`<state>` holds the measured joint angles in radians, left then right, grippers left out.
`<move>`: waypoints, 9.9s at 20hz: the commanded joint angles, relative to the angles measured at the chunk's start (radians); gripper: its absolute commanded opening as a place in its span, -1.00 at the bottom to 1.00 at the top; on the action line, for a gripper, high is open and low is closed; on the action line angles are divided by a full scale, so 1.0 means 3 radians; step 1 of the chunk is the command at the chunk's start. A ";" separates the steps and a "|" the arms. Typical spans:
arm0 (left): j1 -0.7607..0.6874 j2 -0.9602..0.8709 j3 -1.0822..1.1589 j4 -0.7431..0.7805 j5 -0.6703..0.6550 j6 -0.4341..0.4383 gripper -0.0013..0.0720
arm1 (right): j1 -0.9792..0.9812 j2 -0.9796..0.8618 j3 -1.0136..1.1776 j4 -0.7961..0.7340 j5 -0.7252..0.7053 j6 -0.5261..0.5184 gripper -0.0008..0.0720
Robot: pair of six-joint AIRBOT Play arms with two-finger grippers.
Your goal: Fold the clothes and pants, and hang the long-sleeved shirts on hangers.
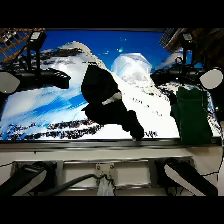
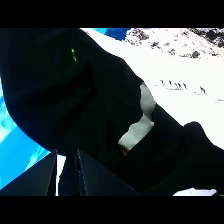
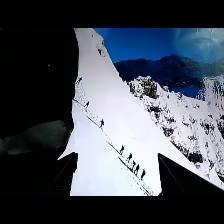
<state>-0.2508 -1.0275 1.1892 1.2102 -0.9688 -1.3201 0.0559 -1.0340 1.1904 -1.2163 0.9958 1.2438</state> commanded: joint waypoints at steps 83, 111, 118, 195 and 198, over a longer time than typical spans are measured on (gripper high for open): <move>0.1134 0.1176 -0.0120 -0.1058 0.0684 0.0521 -0.96 | 0.2056 0.1714 -0.1066 -0.1052 -0.1041 0.1050 -0.91; 0.1437 -0.0392 -0.0462 -0.0577 0.0834 0.0092 -0.96 | 0.0846 -0.0443 -0.0969 -0.0584 -0.1695 0.1151 -0.90; 0.1442 -0.1399 -0.0449 -0.2013 0.0900 0.0329 0.91 | 0.0315 -0.1118 0.0004 0.0033 -0.0805 0.1031 0.58; 0.2096 -0.0211 -0.1062 -0.0923 0.0315 0.0177 -0.96 | 0.0650 -0.2138 0.0730 0.1063 -0.0067 0.0674 0.30; 0.2096 -0.0212 -0.1062 -0.0923 0.0322 0.0177 -0.96 | 0.0763 -0.2285 0.0802 0.1035 -0.0029 0.0675 0.29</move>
<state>0.3771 -1.0904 0.8707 0.9329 -0.8749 -1.2671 0.2600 -1.6752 1.3960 -0.8974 0.9512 1.4532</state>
